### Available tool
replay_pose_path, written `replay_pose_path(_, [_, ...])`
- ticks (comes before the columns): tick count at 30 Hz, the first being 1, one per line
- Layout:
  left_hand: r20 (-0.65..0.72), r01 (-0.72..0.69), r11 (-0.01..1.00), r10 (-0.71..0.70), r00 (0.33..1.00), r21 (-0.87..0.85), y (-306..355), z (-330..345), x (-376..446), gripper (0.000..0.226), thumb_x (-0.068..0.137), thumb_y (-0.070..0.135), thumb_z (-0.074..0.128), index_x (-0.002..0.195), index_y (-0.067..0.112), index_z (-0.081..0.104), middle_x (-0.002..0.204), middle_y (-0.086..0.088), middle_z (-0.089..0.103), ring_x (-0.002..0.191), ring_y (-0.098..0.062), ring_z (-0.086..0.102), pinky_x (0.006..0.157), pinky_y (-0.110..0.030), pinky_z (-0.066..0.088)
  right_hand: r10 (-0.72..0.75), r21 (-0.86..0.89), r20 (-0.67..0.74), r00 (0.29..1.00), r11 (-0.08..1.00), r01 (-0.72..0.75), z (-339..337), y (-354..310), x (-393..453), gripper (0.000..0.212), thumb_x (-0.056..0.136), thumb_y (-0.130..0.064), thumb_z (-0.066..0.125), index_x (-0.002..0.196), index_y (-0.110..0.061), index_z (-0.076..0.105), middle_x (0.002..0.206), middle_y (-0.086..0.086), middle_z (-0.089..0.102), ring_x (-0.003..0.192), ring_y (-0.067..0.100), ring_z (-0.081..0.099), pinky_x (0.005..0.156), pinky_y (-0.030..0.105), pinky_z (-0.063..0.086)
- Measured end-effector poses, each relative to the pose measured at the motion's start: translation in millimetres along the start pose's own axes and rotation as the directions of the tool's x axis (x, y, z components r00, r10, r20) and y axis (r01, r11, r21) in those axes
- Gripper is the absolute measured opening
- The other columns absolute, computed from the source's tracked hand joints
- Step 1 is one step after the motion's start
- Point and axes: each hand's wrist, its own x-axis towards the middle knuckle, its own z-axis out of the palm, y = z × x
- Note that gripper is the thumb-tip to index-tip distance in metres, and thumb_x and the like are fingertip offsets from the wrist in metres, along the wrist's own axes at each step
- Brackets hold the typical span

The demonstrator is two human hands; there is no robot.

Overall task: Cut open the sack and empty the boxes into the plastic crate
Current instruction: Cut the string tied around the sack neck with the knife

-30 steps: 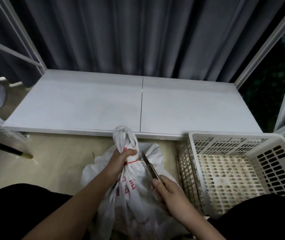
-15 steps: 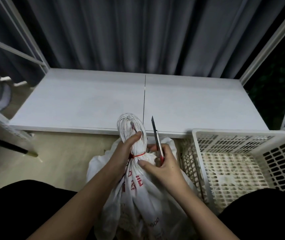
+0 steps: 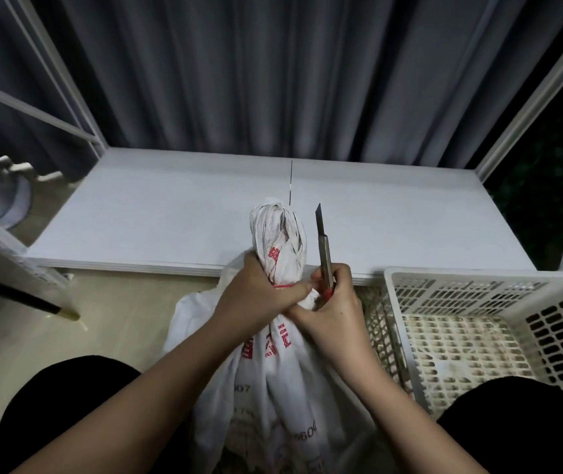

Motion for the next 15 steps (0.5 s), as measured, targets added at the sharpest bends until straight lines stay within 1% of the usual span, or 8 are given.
replay_pose_path(3, [-0.010,-0.067,0.992,0.067,0.998,-0.106,13.6,-7.4,6.1,0.051,0.058,0.054,0.072,0.098,0.023,0.071,0.092,0.008,0.074,0.089,-0.010,0.070,0.087,-0.039,0.056,-0.020,-0.009,-0.004,1.000,1.000,0.020,-5.8,-18.3,7.7,0.055,0.063,-0.033,0.084,0.100,-0.025,0.044,0.084,-0.015,0.061,0.079,-0.003,0.060,0.071,0.023,0.051])
replay_pose_path(5, [-0.016,-0.049,0.978,0.047,0.999,-0.203,24.3,-13.1,8.1,0.042,0.062,0.047,0.069,0.091,0.017,0.073,0.088,0.003,0.076,0.085,-0.016,0.072,0.087,-0.043,0.056,-0.051,-0.022,-0.007,0.999,0.998,0.051,-8.6,-26.9,10.7,0.056,0.062,-0.036,0.085,0.098,-0.027,0.042,0.082,-0.019,0.059,0.075,-0.008,0.057,0.069,0.019,0.048])
replay_pose_path(7, [0.034,-0.004,0.945,0.016,0.999,-0.327,28.0,-16.1,7.8,0.038,0.066,0.039,0.069,0.091,0.012,0.074,0.088,-0.004,0.076,0.086,-0.022,0.073,0.090,-0.048,0.054,-0.084,-0.045,-0.010,0.996,0.995,0.084,-9.9,-32.3,10.2,0.055,0.063,-0.038,0.084,0.095,-0.029,0.040,0.079,-0.025,0.057,0.072,-0.009,0.054,0.065,0.016,0.045])
replay_pose_path(9, [0.079,0.044,0.903,-0.011,0.997,-0.427,28.4,-17.3,6.0,0.035,0.069,0.034,0.070,0.095,0.010,0.074,0.092,-0.008,0.076,0.088,-0.026,0.073,0.092,-0.050,0.053,-0.125,-0.040,-0.020,0.992,0.991,0.124,-9.4,-32.1,6.5,0.052,0.064,-0.038,0.083,0.092,-0.031,0.040,0.083,-0.035,0.055,0.075,-0.008,0.055,0.063,0.013,0.043])
replay_pose_path(11, [0.112,0.081,0.853,-0.027,0.993,-0.516,28.2,-16.7,3.9,0.032,0.076,0.029,0.070,0.099,0.008,0.073,0.095,-0.012,0.075,0.091,-0.030,0.072,0.093,-0.048,0.053,-0.142,-0.004,-0.041,0.989,0.990,0.142,-7.2,-29.5,0.8,0.046,0.067,-0.037,0.082,0.090,-0.030,0.043,0.084,-0.035,0.054,0.076,-0.006,0.056,0.063,0.011,0.041])
replay_pose_path(12, [0.126,0.091,0.823,-0.024,0.992,-0.560,28.6,-15.4,2.3,0.031,0.079,0.026,0.069,0.101,0.005,0.072,0.097,-0.016,0.074,0.092,-0.033,0.071,0.091,-0.045,0.054,-0.132,0.046,-0.052,0.990,0.990,0.135,-5.6,-29.4,-2.2,0.040,0.070,-0.037,0.080,0.089,-0.029,0.046,0.080,-0.029,0.056,0.070,-0.004,0.055,0.061,0.012,0.040])
replay_pose_path(13, [0.141,0.097,0.796,-0.015,0.990,-0.597,29.3,-13.4,0.1,0.031,0.082,0.024,0.067,0.103,0.001,0.071,0.097,-0.019,0.073,0.093,-0.036,0.071,0.088,-0.043,0.055,-0.119,0.140,-0.067,0.991,0.982,0.127,-4.3,-28.3,-4.9,0.033,0.074,-0.035,0.077,0.087,-0.026,0.048,0.071,-0.023,0.055,0.061,-0.002,0.053,0.058,0.012,0.039])
replay_pose_path(15, [0.145,0.096,0.759,-0.002,0.989,-0.644,29.9,-10.6,-2.1,0.033,0.084,0.024,0.066,0.104,-0.002,0.069,0.098,-0.021,0.073,0.092,-0.036,0.071,0.085,-0.040,0.055,-0.085,0.347,-0.103,0.991,0.931,0.116,-3.9,-29.9,-6.2,0.023,0.081,-0.028,0.070,0.082,-0.015,0.052,0.057,-0.015,0.048,0.049,-0.002,0.042,0.052,0.011,0.036])
